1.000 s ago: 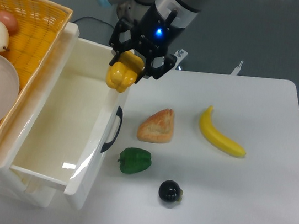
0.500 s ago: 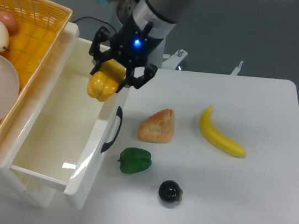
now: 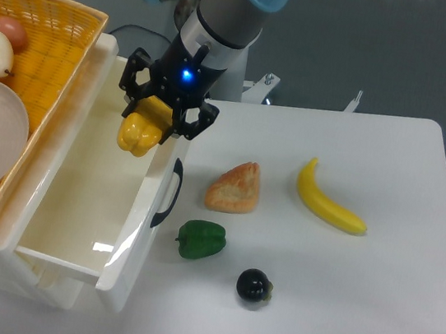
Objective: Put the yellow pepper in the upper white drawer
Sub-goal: 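Lower the held yellow pepper into the open white drawer, then open the gripper to release the yellow pepper inside the drawer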
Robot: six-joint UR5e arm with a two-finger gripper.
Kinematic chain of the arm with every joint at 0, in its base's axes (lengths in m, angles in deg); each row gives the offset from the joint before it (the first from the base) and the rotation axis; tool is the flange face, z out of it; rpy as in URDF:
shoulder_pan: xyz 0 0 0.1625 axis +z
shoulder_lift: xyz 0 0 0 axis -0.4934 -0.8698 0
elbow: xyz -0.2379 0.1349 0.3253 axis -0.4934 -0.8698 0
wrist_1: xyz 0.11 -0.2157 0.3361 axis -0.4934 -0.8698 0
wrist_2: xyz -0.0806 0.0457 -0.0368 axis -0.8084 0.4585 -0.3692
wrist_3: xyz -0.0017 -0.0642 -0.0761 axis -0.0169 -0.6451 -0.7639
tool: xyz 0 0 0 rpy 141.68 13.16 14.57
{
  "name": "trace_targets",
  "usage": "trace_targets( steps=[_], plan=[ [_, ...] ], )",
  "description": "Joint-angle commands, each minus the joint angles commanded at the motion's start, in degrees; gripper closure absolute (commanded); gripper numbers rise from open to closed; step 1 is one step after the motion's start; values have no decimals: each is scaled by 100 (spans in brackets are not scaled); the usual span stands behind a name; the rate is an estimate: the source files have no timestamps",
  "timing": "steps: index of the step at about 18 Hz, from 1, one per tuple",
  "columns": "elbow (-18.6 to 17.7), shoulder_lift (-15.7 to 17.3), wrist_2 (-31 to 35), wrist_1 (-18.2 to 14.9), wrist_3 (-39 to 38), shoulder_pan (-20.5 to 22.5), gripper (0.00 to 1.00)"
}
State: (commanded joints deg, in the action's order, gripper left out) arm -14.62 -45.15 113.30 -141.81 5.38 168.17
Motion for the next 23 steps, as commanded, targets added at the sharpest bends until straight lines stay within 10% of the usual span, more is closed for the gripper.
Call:
trace_targets(
  steps=[11,14,16,23],
  plan=[
    [0,-150,0,97,9,-88,56],
    [0,-132,0,105,18,-88,36],
    [0,-123,0,97,44,-97,0],
    [0,-97,0,88,62,-97,0]
  ],
)
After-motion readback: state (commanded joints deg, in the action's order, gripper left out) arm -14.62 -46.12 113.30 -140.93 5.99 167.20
